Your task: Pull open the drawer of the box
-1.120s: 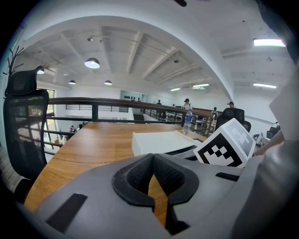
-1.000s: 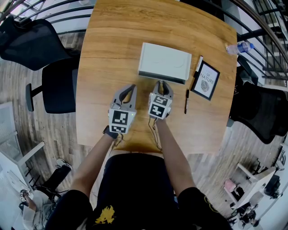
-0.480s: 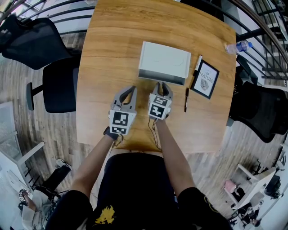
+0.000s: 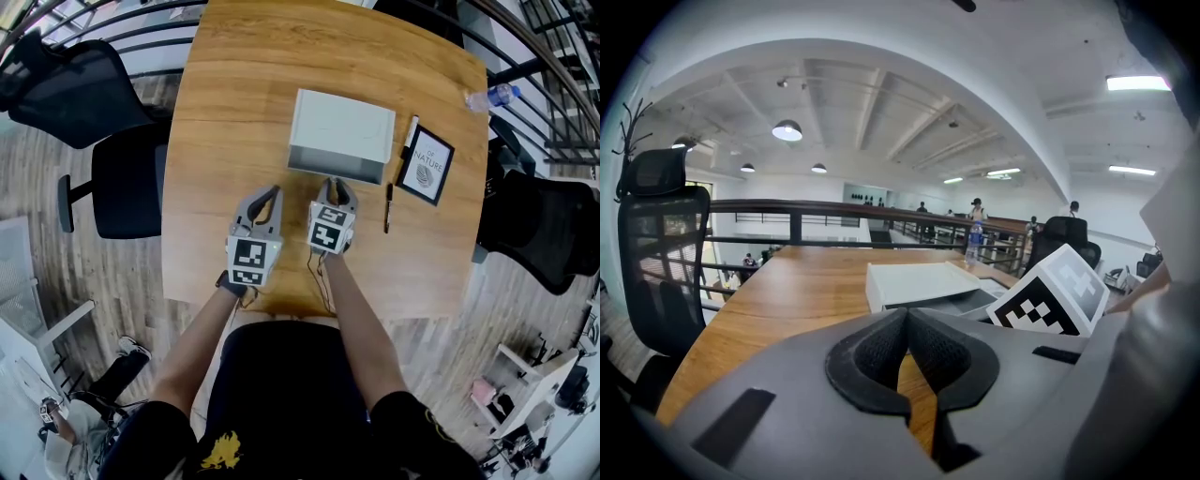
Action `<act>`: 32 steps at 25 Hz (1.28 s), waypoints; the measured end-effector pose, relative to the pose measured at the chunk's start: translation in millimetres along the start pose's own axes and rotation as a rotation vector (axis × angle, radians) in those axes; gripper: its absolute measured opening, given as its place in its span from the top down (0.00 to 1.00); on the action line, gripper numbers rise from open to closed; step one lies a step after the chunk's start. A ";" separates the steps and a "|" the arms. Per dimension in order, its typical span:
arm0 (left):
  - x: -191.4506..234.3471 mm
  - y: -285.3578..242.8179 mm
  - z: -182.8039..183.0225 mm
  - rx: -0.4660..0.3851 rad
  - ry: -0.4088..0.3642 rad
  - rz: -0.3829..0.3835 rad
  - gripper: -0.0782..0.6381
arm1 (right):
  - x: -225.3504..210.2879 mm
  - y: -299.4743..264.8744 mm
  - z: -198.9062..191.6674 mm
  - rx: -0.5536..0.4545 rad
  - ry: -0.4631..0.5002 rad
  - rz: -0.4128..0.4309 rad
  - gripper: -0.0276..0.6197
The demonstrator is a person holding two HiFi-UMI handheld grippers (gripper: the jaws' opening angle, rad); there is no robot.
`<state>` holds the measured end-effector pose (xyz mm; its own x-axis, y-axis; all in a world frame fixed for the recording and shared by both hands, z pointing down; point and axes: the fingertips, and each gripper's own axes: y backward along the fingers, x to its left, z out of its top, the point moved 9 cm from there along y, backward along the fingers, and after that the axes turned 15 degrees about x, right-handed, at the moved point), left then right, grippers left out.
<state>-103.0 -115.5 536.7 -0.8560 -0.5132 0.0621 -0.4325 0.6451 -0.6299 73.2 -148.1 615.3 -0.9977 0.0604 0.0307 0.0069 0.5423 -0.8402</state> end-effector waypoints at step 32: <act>-5.1 16.6 -14.7 -0.001 0.006 0.003 0.87 | 2.9 8.5 -15.3 0.017 0.012 -0.004 0.85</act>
<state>-110.0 -93.8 537.3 -0.8591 -0.5077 0.0651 -0.4301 0.6471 -0.6295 71.5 -130.5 616.6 -0.9968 0.0685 0.0405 0.0018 0.5279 -0.8493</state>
